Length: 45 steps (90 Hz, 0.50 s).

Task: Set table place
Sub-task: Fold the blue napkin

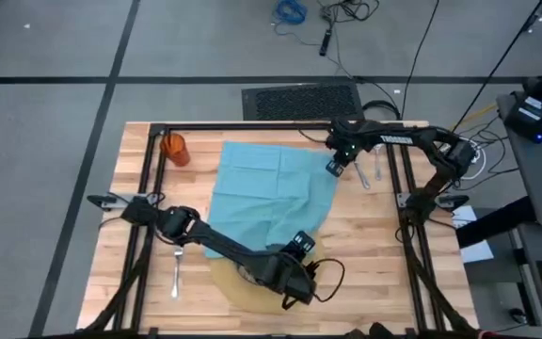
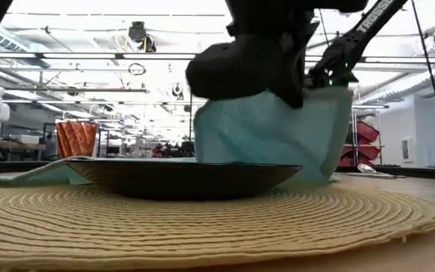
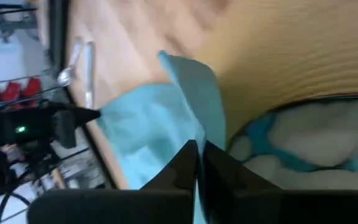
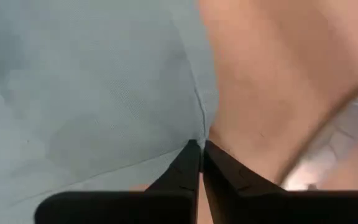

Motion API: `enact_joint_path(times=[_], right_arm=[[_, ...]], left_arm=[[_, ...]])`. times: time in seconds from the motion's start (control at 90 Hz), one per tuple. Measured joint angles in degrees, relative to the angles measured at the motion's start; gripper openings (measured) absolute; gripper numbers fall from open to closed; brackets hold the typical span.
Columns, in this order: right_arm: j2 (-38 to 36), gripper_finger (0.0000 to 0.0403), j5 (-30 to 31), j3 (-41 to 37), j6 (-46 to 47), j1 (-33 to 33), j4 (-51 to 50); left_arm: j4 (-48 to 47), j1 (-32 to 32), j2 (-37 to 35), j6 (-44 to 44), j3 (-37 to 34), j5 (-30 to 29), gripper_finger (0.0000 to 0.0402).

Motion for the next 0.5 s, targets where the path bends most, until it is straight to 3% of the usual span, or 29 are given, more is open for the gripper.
enact_joint_path(times=[0.5], right_arm=[[-4.39, 0.0, -1.2, 13.66, 1.58, 5.01, -5.05]], left_arm=[[-7.7, -0.62, -4.9, -19.54, 2.1, -10.47, 0.0]])
